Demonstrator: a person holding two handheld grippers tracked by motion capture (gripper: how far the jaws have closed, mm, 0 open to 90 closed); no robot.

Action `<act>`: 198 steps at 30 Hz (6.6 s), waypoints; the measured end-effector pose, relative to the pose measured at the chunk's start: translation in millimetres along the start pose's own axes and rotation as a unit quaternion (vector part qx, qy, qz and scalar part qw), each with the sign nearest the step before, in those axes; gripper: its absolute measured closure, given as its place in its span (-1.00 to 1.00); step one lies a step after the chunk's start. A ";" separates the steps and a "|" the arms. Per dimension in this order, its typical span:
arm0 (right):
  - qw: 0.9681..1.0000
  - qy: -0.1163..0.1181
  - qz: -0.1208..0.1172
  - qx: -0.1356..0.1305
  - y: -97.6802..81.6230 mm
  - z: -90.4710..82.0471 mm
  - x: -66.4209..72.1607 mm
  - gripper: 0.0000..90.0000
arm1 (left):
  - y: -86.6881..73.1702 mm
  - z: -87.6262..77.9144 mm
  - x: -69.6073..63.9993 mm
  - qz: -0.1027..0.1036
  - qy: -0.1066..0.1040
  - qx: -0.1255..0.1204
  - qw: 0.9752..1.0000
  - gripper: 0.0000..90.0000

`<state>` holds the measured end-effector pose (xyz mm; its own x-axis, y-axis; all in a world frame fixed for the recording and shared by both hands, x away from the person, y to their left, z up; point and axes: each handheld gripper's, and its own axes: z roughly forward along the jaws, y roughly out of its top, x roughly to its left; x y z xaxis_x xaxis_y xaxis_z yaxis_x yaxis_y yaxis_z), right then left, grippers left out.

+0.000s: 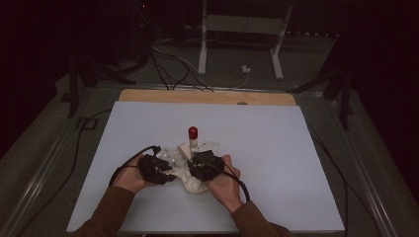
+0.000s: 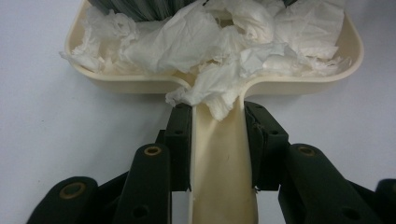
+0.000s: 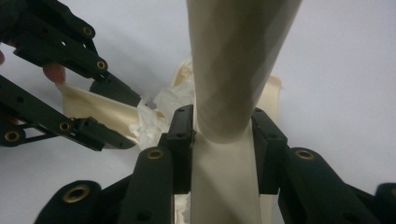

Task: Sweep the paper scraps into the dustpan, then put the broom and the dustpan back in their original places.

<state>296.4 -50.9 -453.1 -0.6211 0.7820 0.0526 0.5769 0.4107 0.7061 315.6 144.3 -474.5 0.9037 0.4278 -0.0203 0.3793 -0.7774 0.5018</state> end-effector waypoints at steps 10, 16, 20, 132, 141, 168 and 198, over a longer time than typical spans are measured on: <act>1.000 0.005 0.010 -0.002 -0.7 -0.9 -8.0 0.48 | -5.3 3.6 -4.2 0.000 0.008 -0.004 1.000 0.48; 1.000 0.009 0.017 0.000 -2.4 -1.2 -12.9 0.48 | -8.8 9.1 -4.7 -0.005 0.009 0.000 1.000 0.48; 1.000 0.012 0.015 0.001 -2.3 -0.3 -11.8 0.48 | -9.2 10.6 -5.8 -0.005 0.009 0.002 1.000 0.48; 0.999 -0.012 -0.032 -0.023 -45.3 -65.7 -146.9 0.48 | -47.9 -34.4 -14.3 -0.129 0.151 -0.138 0.970 0.48; 1.000 0.010 -0.024 -0.015 -57.8 -77.6 -159.6 0.48 | -52.5 -37.2 -12.2 -0.154 0.164 -0.143 0.964 0.48; 0.996 0.062 -0.062 -0.032 -72.9 -93.0 -172.2 0.30 | -65.8 -37.4 -8.2 -0.258 0.228 -0.174 0.922 0.48; 0.993 0.003 -0.029 -0.112 -62.2 -101.9 -158.3 0.56 | -67.7 -44.1 -22.5 -0.287 0.263 -0.203 0.898 0.49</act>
<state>304.7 -248.0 -433.4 -0.6535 0.7569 0.0099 0.4079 0.3411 0.8469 260.8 207.7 -470.0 0.3230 0.9462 -0.0185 0.5516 -0.1723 0.8161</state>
